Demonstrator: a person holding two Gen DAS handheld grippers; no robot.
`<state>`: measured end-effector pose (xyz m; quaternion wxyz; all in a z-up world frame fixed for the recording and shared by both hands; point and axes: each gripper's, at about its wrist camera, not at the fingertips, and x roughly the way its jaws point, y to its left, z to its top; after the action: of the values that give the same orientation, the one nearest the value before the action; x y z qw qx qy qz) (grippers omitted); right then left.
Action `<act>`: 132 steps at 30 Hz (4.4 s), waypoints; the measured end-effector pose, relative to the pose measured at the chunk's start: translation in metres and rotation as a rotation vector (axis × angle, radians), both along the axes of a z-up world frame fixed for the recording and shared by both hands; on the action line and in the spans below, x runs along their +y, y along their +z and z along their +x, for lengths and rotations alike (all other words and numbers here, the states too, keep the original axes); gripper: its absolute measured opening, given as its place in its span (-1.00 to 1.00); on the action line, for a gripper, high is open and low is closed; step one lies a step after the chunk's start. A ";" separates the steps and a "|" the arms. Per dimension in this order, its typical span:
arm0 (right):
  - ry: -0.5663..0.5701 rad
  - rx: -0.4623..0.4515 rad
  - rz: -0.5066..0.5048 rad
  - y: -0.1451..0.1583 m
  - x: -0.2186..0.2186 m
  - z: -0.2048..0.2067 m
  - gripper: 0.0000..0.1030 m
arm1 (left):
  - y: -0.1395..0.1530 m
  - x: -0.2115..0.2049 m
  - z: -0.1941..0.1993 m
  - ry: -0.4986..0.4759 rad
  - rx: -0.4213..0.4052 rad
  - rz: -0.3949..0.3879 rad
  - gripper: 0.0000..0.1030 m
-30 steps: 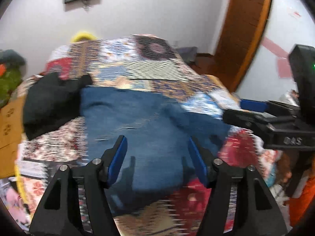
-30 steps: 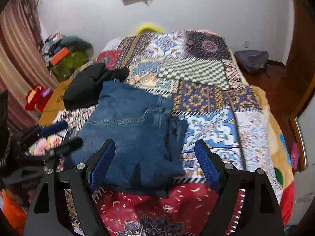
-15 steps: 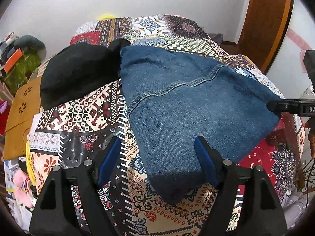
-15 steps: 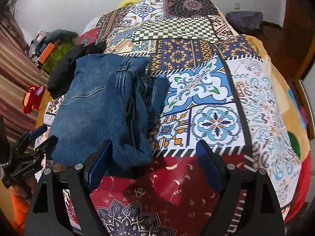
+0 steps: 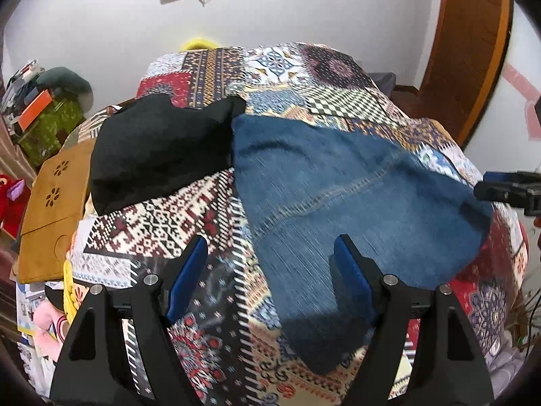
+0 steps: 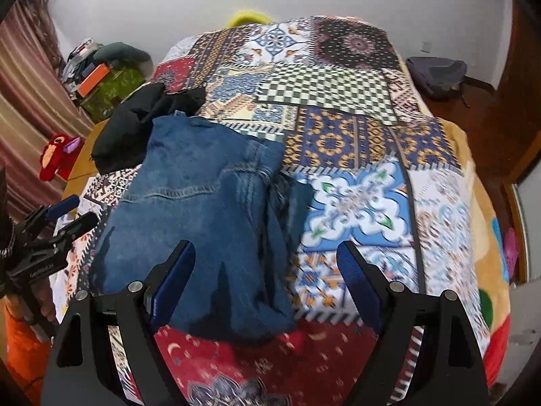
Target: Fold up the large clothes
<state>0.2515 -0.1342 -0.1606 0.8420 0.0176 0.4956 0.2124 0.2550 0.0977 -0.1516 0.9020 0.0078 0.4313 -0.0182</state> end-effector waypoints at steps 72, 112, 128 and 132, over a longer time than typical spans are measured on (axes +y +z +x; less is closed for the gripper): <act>0.241 -0.075 0.343 0.143 0.145 0.073 -0.45 | 0.161 0.105 0.021 -0.091 -0.167 -0.504 -0.40; 0.181 -0.023 -0.068 -0.017 0.243 0.150 0.30 | -0.010 0.232 0.112 0.204 0.019 -0.161 0.49; 0.247 -0.411 0.124 0.131 0.197 -0.011 0.30 | 0.097 0.152 -0.041 0.221 -0.226 -0.020 0.49; 0.232 -0.559 0.188 0.169 0.180 -0.057 0.30 | 0.148 0.123 -0.088 0.193 -0.384 -0.004 0.49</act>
<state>0.1949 0.0463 0.0088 0.9104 -0.0207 0.2219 0.3485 0.1669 0.2209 -0.0037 0.9651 -0.0318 0.2505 0.0694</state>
